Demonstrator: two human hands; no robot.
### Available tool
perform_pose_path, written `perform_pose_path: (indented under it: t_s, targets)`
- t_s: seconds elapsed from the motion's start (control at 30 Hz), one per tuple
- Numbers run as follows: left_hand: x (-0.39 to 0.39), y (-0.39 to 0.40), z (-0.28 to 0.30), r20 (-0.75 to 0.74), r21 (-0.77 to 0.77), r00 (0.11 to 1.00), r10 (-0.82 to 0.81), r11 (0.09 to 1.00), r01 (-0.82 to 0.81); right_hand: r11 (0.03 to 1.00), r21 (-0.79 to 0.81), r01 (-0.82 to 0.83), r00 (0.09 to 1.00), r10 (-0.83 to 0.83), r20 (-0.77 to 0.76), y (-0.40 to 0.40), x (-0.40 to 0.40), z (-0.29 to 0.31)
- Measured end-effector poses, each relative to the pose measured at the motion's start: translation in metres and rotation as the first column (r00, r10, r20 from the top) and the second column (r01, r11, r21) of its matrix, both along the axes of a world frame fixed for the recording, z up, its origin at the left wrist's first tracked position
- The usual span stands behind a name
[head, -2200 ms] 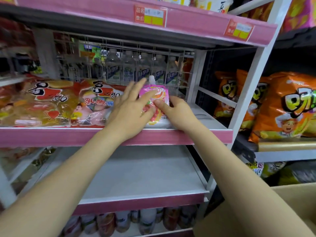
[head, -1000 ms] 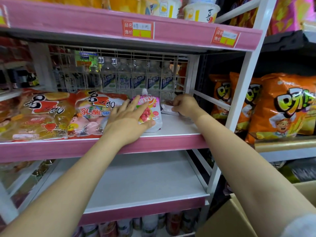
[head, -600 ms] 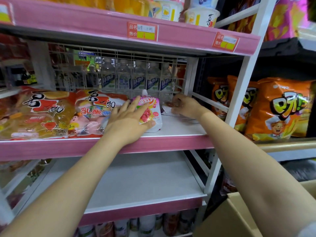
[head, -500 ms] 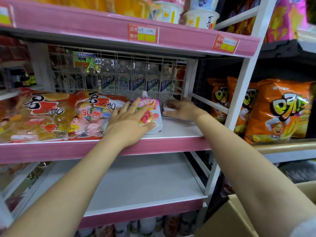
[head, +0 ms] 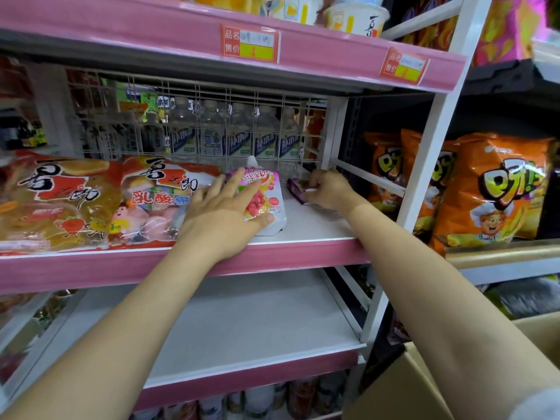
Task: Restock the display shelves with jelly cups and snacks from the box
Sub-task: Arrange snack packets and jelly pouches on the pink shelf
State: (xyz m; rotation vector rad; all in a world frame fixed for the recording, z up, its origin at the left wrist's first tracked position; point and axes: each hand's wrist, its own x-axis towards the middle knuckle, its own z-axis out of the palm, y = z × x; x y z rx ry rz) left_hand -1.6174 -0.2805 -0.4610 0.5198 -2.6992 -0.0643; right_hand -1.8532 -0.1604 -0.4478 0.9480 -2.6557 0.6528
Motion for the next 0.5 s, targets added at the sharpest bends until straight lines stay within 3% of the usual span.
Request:
perform_pose_path:
  t_s: [0.17, 0.27, 0.37, 0.5]
  targets:
    - [-0.001, -0.002, 0.0, -0.007, 0.009, 1.0, -0.008, 1.0, 0.008, 0.99, -0.138, 0.007, 1.0, -0.008, -0.006, 0.003, 0.009, 0.005]
    - [-0.001, -0.002, 0.0, -0.001, 0.002, 1.0, -0.006, 1.0, 0.006, 0.939, -0.343, 0.034, 0.999, -0.032, 0.011, 0.013, 0.017, 0.019]
    - [0.0, -0.001, 0.0, -0.004, -0.005, 1.0, -0.013, 1.0, 0.013, 0.965, -0.261, -0.01, 1.0, 0.01, -0.004, 0.02, 0.021, 0.033]
    - [0.003, 0.001, 0.001, -0.007, -0.004, 1.0, -0.025, 1.0, 0.024, 0.964, -0.222, -0.145, 0.976, 0.176, 0.127, 0.015, 0.03, 0.022]
